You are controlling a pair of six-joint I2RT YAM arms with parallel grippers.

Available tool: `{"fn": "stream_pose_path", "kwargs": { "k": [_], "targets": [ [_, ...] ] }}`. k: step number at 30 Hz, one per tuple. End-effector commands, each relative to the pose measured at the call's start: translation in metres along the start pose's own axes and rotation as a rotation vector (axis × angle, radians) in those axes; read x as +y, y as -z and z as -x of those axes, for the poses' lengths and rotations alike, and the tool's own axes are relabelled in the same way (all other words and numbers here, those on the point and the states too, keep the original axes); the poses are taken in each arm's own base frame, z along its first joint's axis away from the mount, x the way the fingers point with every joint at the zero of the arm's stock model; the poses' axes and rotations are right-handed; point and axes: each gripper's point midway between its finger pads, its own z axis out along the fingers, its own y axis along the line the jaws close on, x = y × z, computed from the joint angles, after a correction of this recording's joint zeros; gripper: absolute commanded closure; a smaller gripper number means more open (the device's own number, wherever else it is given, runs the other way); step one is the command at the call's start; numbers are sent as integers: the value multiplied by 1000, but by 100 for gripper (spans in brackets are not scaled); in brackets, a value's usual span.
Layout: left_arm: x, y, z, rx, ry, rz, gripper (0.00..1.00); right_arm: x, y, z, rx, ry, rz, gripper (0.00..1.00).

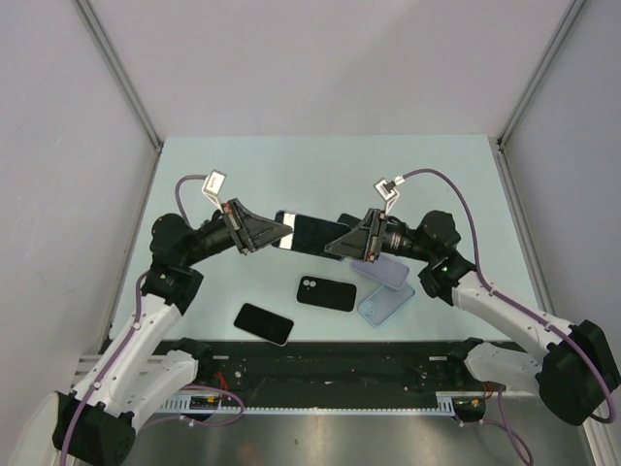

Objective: Put the phone into the phone case

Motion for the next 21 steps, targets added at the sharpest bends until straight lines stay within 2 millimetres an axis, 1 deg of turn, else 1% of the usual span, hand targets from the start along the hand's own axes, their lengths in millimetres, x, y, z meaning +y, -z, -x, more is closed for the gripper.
{"fn": "stream_pose_path", "kwargs": {
  "k": [1,2,5,9,11,12,13,15,16,18,19,21],
  "targets": [
    [-16,2,3,-15,-42,-65,100,18,-1,6,-17,65,72,79],
    [-14,2,2,-16,-38,-60,100,19,-1,6,-16,62,74,85],
    [-12,1,0,-14,-37,-57,100,20,0,4,-9,63,78,94],
    [-9,1,0,-15,-57,-55,99,18,0,3,-2,74,67,98],
    [-8,2,1,-28,-81,-49,91,14,1,1,0,71,52,100],
    [-5,2,3,-44,-89,-38,87,14,1,1,1,77,49,100],
    [-4,2,3,-51,-99,-35,73,13,1,1,0,77,44,100],
    [0,3,2,-55,-121,-26,59,9,2,0,7,70,31,100],
    [1,3,2,-58,-125,-22,45,8,2,-1,9,73,27,100],
    [7,2,1,-53,-138,-13,35,2,3,-2,15,69,8,100],
    [10,2,3,-65,-146,-1,27,-2,3,-3,19,67,-9,100],
    [20,3,1,-72,-155,25,19,-8,4,-3,21,62,-24,100]
  ]
}}
